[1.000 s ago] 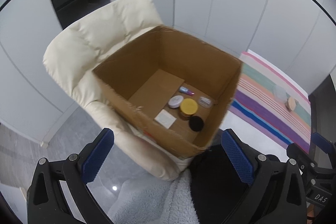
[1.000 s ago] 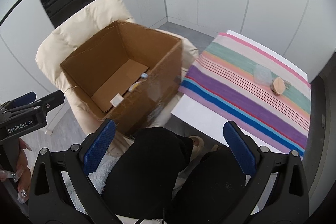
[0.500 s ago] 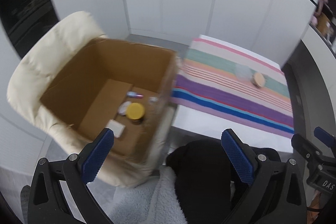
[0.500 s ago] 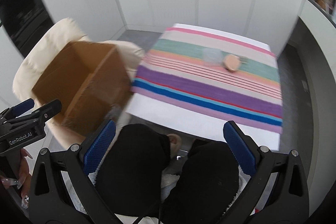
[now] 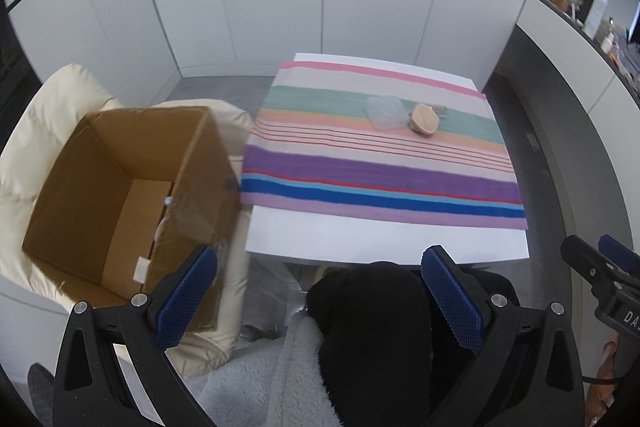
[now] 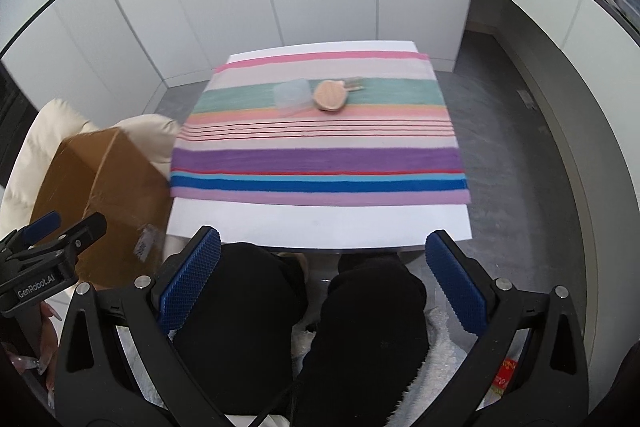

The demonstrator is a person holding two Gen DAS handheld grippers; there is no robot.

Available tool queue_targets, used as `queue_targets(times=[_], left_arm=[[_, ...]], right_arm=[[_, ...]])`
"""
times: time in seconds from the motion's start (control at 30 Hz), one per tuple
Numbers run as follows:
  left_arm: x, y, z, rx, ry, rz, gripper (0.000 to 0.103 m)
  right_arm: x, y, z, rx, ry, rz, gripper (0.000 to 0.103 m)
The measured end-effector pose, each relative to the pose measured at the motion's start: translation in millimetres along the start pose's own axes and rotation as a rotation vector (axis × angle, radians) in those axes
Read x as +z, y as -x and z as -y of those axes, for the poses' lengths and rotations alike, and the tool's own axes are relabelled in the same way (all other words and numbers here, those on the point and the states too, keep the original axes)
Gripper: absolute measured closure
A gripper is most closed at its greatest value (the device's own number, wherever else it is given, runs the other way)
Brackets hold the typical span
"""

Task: Organize objects
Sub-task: 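Withdraw both open tools from the box back toward the striped cloth, then grasp the beige puff with the right tool while the left tool reaches the frosted box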

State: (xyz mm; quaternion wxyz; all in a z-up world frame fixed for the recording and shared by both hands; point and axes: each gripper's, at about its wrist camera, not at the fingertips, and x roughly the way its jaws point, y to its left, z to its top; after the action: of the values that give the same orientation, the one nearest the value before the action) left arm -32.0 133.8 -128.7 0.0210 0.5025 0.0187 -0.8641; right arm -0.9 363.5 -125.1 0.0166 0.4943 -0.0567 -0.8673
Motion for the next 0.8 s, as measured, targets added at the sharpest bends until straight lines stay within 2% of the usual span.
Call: queue_targets(times=[0.23,0.37,0.57,0.8], left_arm=[[21,-24,14,-0.012,-0.016,-0.016,0.000],[39,-47,20,-0.036,0.015,-0.027,0.000],[72,-97,36,-0.096,0.050,-0.061,0.000],[108,-165,45,-0.088,0.058,-0.099,0.000]], right_arm=[[11,-24,23,-0.019,-0.050,-0.024,0.000],[25,-50,34,-0.037,-0.068,-0.044,0.000],[47,-94,42,-0.048,-0.061,-0.071,0.000],[81,-167,47,-0.032,-0.025,-0.070,0.000]])
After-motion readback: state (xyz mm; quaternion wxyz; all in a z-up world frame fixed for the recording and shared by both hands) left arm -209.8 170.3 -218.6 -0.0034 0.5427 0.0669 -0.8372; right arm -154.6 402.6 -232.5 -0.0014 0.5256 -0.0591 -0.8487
